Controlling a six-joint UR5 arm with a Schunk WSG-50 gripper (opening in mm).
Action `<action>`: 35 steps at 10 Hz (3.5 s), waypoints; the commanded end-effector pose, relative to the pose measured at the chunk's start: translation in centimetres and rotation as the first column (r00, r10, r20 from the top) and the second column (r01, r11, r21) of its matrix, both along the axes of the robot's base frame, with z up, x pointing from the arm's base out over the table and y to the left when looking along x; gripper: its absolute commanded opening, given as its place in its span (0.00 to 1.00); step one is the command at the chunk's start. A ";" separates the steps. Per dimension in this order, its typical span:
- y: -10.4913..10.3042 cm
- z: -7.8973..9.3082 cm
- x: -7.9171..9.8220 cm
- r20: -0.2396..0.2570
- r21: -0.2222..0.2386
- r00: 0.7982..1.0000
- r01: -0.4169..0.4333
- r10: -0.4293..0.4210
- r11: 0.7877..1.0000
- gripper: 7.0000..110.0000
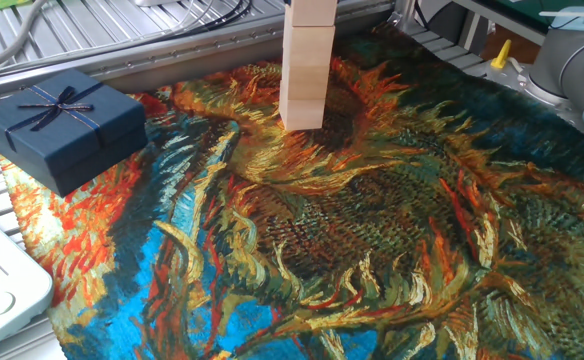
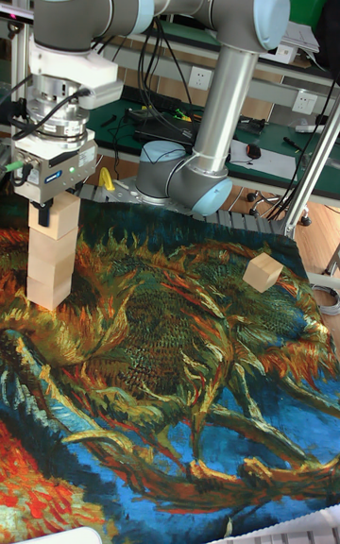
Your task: Stack the blocks in a vertical line of five
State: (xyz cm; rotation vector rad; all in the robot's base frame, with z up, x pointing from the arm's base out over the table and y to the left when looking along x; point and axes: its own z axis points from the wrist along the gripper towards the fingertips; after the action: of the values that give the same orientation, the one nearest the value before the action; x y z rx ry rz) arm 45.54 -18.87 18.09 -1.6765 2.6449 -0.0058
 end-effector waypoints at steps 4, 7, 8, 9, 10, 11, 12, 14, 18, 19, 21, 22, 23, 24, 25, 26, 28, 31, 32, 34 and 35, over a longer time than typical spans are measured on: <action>0.2 0.1 -0.1 -0.003 0.013 1.000 -0.008 0.008 1.000 0.15; 0.3 0.0 -0.1 -0.005 0.016 1.000 -0.014 0.014 1.000 0.15; 0.3 0.0 -0.1 -0.006 0.015 1.000 -0.017 0.017 1.000 0.15; 0.3 0.0 -0.1 -0.008 0.016 1.000 -0.018 0.018 1.000 0.15; 0.3 0.0 -0.1 -0.008 0.016 1.000 -0.018 0.018 1.000 0.15; 0.3 0.0 -0.1 -0.008 0.016 1.000 -0.018 0.018 1.000 0.15; 0.4 0.0 -0.1 -0.007 0.018 1.000 -0.021 0.022 1.000 0.15; 0.4 -0.1 0.0 -0.007 0.019 1.000 -0.028 0.028 0.999 0.15; 0.4 -0.1 0.1 -0.007 0.022 0.999 -0.032 0.032 0.999 0.36; 0.5 -0.1 0.1 -0.009 0.024 0.999 -0.032 0.032 0.999 0.36; 0.5 -0.1 -0.1 -0.016 0.026 0.999 -0.032 0.033 0.999 0.36; 0.5 -0.1 -0.1 -0.018 0.027 0.999 -0.037 0.037 0.999 0.36; 0.5 0.0 -0.1 -0.020 0.033 0.999 -0.041 0.042 0.999 0.36; 0.5 0.1 0.0 -0.023 0.041 0.998 -0.051 0.051 0.998 0.36; 0.4 0.2 0.1 -0.024 0.041 0.998 -0.054 0.055 0.998 0.57; 0.5 0.1 0.1 -0.024 0.041 0.998 -0.054 0.055 0.998 0.57; 0.4 0.0 0.3 -0.023 0.040 0.998 -0.051 0.051 0.998 0.57; 0.6 0.2 0.6 -0.020 0.053 0.998 -0.054 0.055 0.997 0.79; 0.6 0.2 0.6 -0.019 0.053 0.998 -0.051 0.052 0.997 0.79; 0.7 0.3 0.6 -0.023 0.047 0.999 -0.032 0.033 0.998 0.79; 0.8 0.4 0.6 -0.028 0.052 0.999 -0.017 0.018 0.999 0.79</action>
State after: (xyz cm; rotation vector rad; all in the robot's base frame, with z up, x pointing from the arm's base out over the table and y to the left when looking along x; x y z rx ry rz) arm 45.92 -18.43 18.19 -1.7349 2.6122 0.0719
